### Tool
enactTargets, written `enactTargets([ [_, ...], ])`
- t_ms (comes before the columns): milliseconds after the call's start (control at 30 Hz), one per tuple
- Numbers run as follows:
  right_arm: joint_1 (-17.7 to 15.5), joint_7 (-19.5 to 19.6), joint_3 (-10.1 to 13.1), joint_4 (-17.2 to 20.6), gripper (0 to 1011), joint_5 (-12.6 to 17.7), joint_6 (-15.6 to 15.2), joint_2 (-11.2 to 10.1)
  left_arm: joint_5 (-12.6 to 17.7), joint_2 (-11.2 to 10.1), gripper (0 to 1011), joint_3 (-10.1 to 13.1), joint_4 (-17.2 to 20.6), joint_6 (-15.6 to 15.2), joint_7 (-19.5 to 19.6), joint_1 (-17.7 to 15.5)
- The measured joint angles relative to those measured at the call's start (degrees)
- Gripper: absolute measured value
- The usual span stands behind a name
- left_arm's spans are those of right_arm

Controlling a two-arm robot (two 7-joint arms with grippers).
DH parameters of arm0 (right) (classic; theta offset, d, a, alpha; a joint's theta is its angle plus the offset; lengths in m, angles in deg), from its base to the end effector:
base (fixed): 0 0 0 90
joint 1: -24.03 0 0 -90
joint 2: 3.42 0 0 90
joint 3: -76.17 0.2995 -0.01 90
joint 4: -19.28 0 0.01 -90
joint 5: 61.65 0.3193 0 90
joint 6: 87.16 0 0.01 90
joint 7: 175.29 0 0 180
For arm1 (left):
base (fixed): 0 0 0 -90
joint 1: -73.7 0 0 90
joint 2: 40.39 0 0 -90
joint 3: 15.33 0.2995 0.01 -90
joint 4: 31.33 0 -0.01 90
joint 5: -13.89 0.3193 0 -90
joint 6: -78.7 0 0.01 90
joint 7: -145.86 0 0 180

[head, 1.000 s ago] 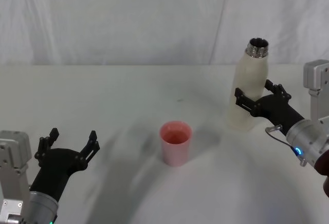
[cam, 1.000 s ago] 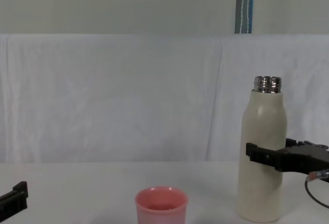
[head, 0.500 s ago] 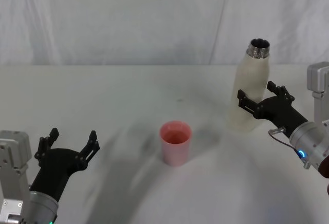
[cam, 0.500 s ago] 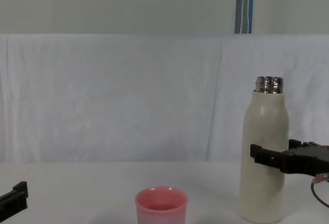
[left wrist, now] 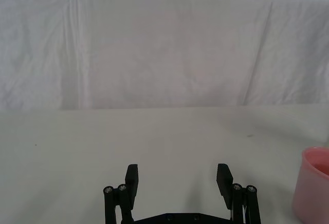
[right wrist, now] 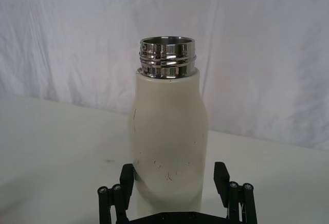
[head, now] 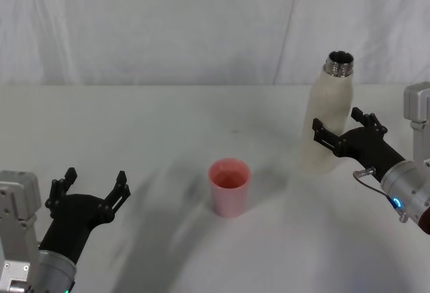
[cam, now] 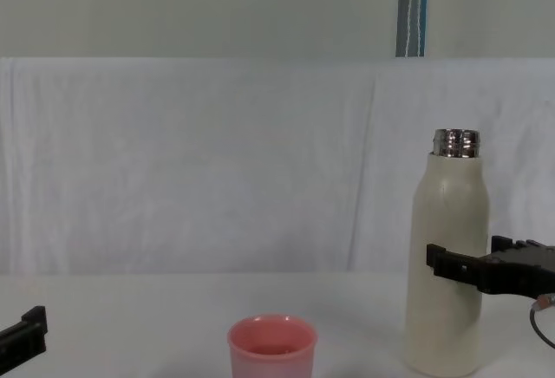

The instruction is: Grasp the thermos with one hand and pour water into the cup lid.

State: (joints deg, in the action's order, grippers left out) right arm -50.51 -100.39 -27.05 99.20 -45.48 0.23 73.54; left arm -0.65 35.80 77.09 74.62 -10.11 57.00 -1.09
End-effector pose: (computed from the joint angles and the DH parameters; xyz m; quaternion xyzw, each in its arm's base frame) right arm 0.4118 -0.0087 -0.2753 0.0010 0.0032 -0.5337 0.8457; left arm 0.2610 0.0387 -0.2942 -0.0174 0.0064 0.6616 0.7497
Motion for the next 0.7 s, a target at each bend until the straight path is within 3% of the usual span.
enactTargets([
  [700,-1.0,0.2,0.2,1.2,1001,-0.1,-0.4,-0.4,0.0,0.0,1001,0.0,0.0,0.0,0.0,0.0],
])
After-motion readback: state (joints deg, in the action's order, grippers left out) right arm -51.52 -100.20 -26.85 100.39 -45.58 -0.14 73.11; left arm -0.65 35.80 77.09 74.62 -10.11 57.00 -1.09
